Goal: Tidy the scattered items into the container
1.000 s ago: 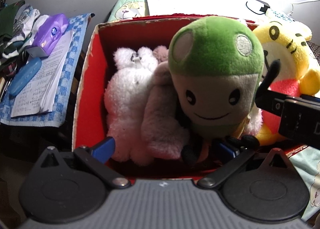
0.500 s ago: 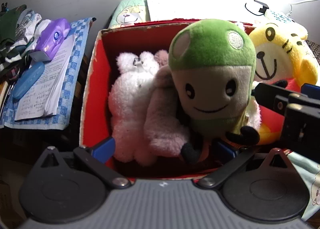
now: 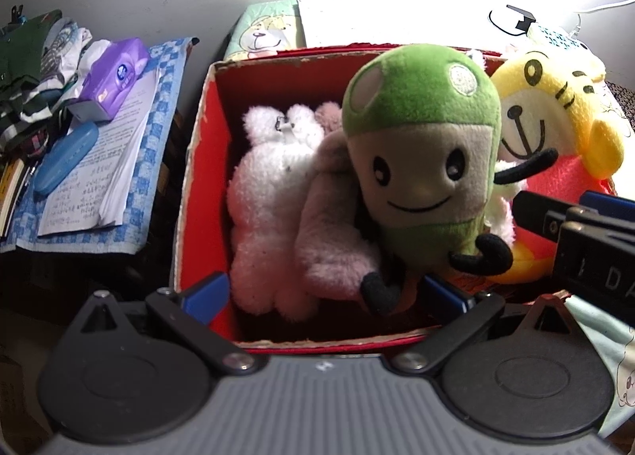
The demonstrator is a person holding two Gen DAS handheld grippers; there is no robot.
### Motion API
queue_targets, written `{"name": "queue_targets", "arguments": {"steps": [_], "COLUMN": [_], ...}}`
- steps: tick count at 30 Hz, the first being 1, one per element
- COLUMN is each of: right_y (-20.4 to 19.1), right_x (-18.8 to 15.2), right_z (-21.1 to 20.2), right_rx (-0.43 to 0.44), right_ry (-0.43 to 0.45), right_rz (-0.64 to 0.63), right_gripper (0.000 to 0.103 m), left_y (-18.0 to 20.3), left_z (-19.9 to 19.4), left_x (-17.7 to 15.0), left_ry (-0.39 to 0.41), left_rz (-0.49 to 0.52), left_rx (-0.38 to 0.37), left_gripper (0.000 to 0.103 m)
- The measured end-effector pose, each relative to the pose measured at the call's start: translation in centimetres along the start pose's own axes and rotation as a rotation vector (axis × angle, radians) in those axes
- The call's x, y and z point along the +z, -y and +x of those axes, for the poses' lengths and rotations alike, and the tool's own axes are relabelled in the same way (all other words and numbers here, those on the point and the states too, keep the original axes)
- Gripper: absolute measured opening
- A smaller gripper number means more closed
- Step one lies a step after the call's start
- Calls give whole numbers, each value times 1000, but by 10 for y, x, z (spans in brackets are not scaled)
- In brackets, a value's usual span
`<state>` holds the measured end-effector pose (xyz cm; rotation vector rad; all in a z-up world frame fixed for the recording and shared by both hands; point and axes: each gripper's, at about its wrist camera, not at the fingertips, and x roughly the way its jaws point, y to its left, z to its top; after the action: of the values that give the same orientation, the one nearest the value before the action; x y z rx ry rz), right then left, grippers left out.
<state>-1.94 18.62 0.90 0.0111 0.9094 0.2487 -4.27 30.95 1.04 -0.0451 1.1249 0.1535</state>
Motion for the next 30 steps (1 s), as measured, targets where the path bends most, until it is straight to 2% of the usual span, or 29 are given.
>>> {"name": "queue_targets", "arguments": {"steps": [30], "right_y": [0], "right_x": [-9], "right_z": [-1], "right_rx": [16], "right_ry": [-2], "right_rz": [-15], "right_gripper": [60], "left_y": [-2], "left_z": [-14], "left_x": [-17], "left_ry": [85], "left_rz": [-54], "left_rx": [41], "left_gripper": [103]}}
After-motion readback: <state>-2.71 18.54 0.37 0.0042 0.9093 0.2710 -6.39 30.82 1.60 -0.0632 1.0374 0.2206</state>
